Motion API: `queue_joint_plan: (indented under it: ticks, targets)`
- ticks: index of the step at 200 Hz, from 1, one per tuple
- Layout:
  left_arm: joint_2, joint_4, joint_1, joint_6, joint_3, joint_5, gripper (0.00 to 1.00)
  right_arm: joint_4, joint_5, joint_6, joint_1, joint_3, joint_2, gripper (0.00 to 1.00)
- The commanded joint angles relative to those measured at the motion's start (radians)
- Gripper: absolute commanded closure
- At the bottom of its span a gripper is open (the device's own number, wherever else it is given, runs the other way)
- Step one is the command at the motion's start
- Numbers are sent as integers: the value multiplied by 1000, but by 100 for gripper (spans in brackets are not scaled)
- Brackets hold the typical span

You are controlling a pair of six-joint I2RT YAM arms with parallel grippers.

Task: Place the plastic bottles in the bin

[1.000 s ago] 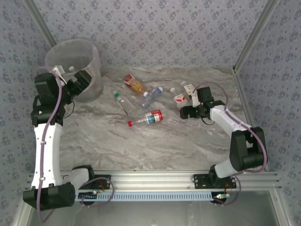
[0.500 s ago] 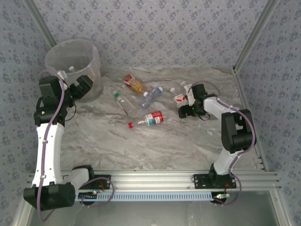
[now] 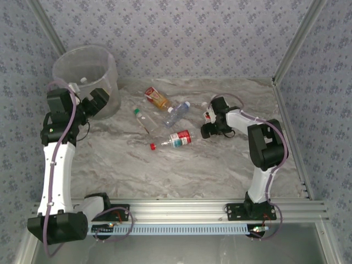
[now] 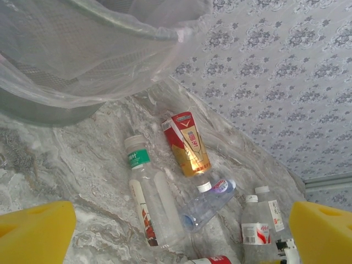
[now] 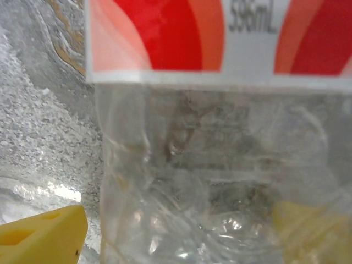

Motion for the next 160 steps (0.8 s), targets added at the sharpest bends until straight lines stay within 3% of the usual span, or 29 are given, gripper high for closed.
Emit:
queue_joint_plan:
  ticks: [1,68,160]
  targets:
    - [3,6,2,2,-5,10,1,-42,24,18,1,24,15,15]
    - [4,-1,2,6,-14,20,0,-59,41,41,3,16,15,15]
    - [49,-22,2,-12,-9,39,0,-2,57,62,14,-73,-84,32]
